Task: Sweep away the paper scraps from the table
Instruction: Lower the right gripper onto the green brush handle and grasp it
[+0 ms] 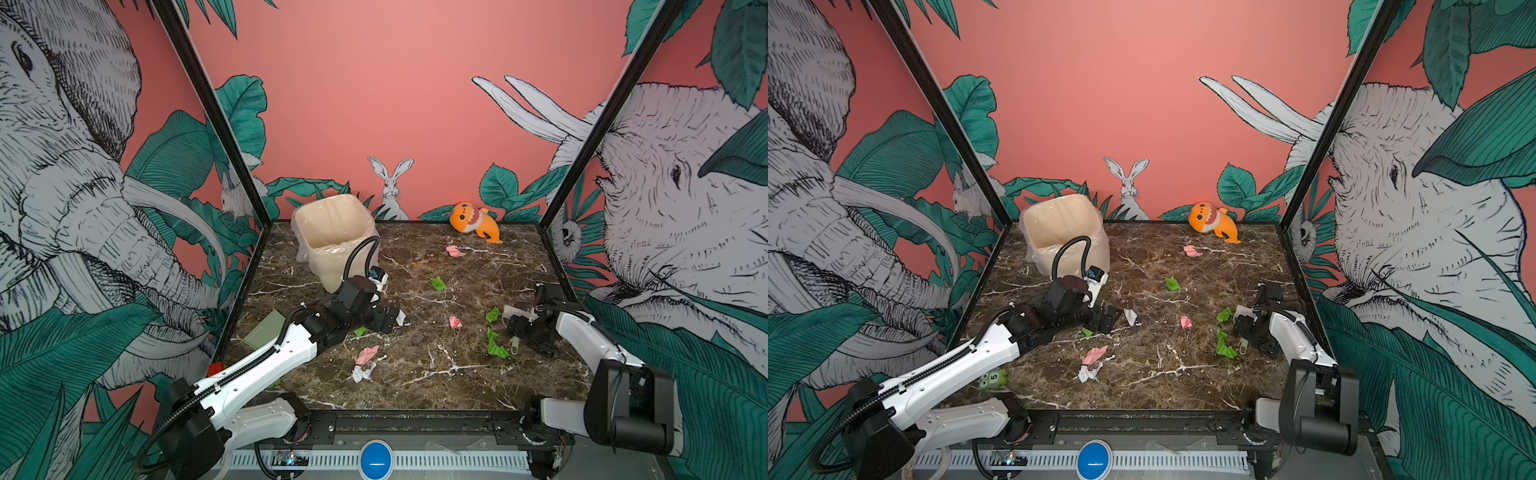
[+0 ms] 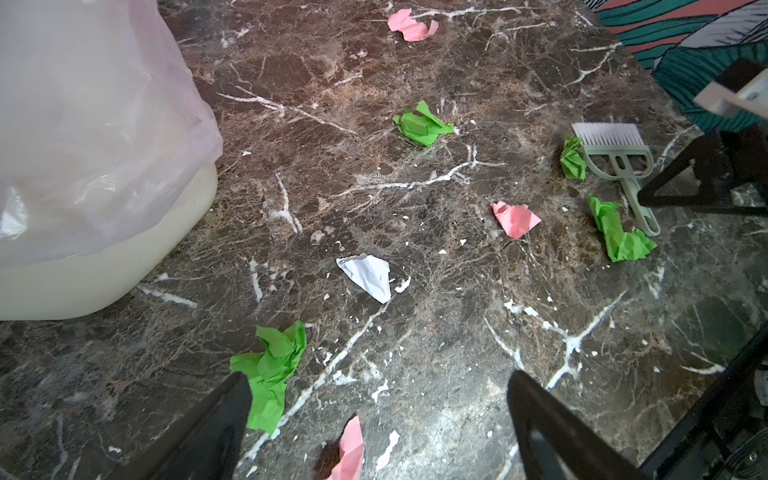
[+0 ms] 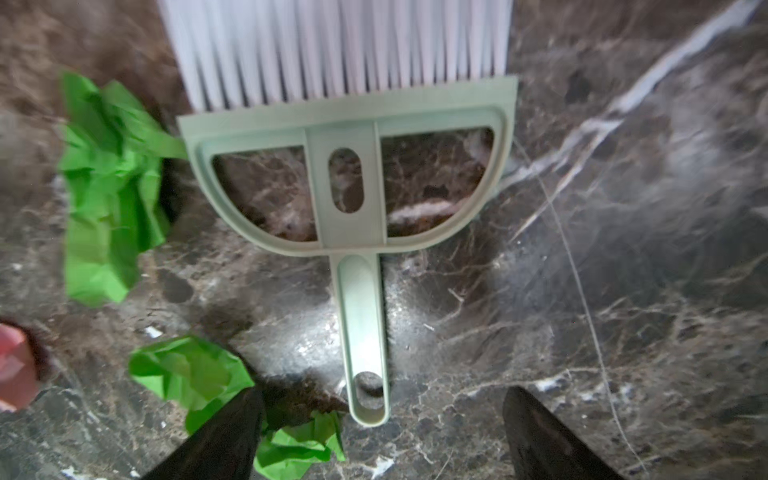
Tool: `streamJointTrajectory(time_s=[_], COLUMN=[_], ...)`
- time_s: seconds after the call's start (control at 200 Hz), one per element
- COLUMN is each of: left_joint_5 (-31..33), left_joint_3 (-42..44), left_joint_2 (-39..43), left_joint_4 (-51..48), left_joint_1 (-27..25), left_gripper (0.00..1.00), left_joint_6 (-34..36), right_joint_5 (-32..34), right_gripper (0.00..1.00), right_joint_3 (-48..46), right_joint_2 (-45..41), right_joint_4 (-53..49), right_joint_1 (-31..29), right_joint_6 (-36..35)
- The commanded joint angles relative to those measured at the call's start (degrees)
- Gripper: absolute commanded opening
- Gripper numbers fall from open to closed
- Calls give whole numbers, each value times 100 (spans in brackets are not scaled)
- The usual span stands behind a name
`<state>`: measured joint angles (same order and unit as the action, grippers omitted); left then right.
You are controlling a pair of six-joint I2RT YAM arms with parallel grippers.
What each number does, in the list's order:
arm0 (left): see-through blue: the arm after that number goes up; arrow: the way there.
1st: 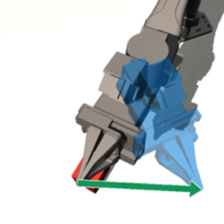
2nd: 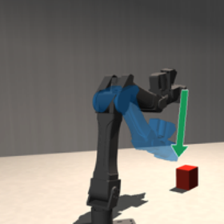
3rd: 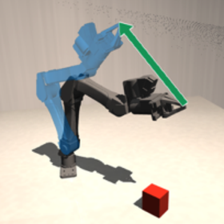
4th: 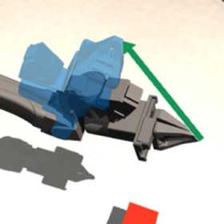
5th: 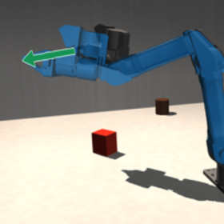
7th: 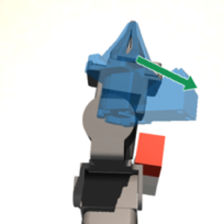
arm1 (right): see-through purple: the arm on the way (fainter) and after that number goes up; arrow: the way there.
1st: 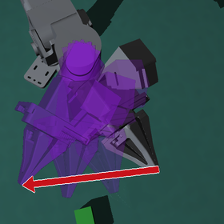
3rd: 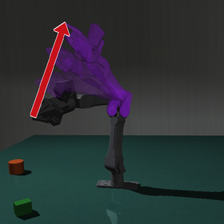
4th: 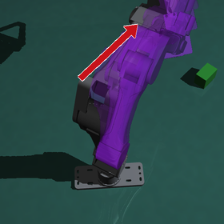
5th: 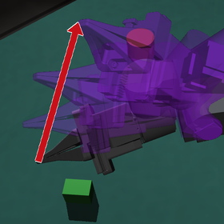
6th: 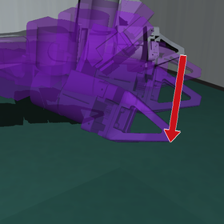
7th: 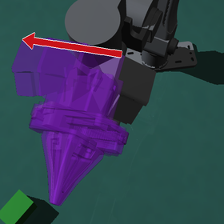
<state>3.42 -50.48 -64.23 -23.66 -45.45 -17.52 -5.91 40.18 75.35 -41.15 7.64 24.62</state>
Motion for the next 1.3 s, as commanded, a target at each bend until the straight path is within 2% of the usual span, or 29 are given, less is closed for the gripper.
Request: streamJointTrajectory(time_s=[0.0, 0.16, 0.375, 0.54, 0.71, 1.045, 1.296], left_joint_5=[-55, -4, -38, -19, -59, -40, -35], left_joint_3=[123, 214, 205, 194, 223, 328, 311], left_joint_2=[41, 69, -54, -97, -195, -178, -229], left_joint_4=[133, 220, 263, 257, 230, 226, 178], left_joint_1=[-34, -34, -34, -37, -34, -38, -38], left_gripper=[98, 98, 98, 98, 98, 99, 99], left_joint_6=[-72, -68, -19, -15, -74, -173, -190], right_joint_5=[51, 78, 68, 81, -14, -94, 1], right_gripper=[84, 76, 59, 52, 38, 33, 24], right_joint_3=[-8, -46, 29, 47, 36, 181, 117], right_joint_2=[168, 293, 598, 683, 791, 1155, 1229], right_joint_4=[274, 492, 589, 632, 738, 683, 607], right_joint_1=[27, 27, 27, 27, 18, -95, -116], right_joint_6=[131, 183, 107, 61, 25, -107, -151])
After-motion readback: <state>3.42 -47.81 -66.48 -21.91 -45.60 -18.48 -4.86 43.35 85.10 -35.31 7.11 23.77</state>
